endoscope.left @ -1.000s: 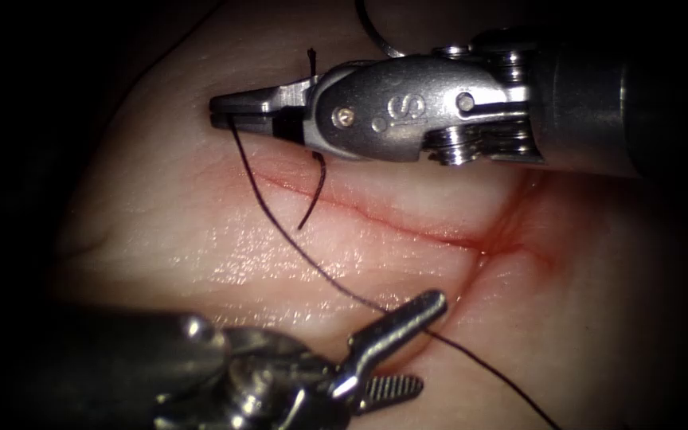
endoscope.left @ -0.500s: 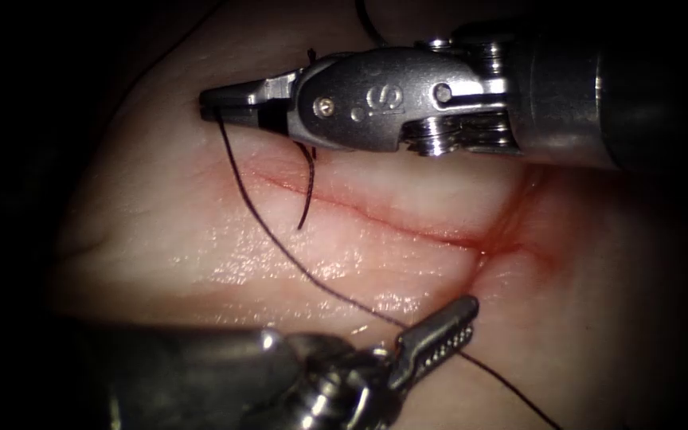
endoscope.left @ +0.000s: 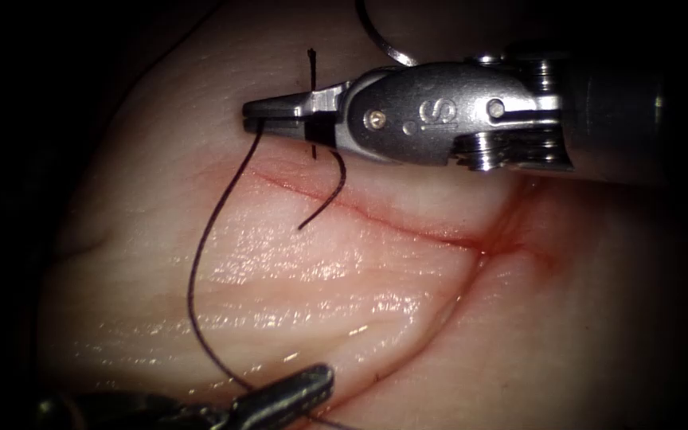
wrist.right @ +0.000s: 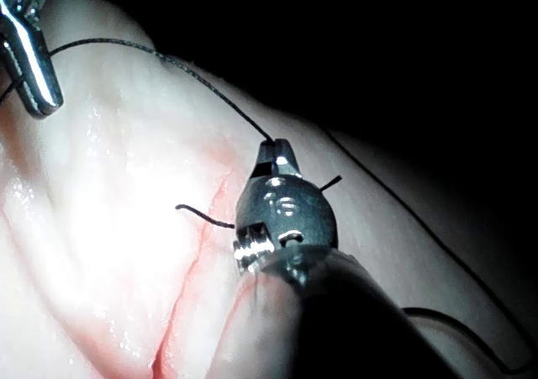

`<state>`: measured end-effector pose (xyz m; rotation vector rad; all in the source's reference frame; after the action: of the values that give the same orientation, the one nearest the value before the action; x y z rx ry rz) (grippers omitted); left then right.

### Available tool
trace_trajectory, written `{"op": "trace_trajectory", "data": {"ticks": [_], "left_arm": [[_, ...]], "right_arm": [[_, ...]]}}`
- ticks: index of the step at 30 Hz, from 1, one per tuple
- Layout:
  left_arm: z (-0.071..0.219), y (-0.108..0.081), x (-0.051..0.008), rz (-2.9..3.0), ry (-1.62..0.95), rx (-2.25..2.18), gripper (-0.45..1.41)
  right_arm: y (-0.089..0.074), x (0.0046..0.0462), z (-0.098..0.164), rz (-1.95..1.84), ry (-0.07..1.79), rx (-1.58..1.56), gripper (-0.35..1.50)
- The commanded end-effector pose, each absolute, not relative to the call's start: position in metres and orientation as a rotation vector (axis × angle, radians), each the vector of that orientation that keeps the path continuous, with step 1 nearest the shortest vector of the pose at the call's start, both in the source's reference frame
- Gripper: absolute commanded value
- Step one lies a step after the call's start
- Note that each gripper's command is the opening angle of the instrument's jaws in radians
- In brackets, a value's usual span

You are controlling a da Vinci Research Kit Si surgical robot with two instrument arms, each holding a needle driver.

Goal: Wound Closure

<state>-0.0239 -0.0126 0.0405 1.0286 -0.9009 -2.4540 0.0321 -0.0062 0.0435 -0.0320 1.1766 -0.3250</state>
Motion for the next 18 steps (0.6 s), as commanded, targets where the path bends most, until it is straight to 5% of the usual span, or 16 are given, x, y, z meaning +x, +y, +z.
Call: {"op": "trace_trajectory", "data": {"ticks": [1, 9, 18], "left_arm": [[0.041, -0.012, -0.0234, -2.464, -0.898, 1.013, -0.45], [0.038, -0.011, -0.0128, -2.545, -0.916, 0.895, -0.45], [0.039, -0.009, -0.0102, -2.56, -0.906, 0.874, -0.45]], "right_arm": [[-0.006, 0.0322, 0.044, -0.321, 1.184, -0.032, -0.35], [-0.009, 0.0291, 0.041, -0.299, 1.213, -0.035, -0.35], [-0.01, 0.0282, 0.039, -0.27, 1.22, -0.025, -0.35]]}}
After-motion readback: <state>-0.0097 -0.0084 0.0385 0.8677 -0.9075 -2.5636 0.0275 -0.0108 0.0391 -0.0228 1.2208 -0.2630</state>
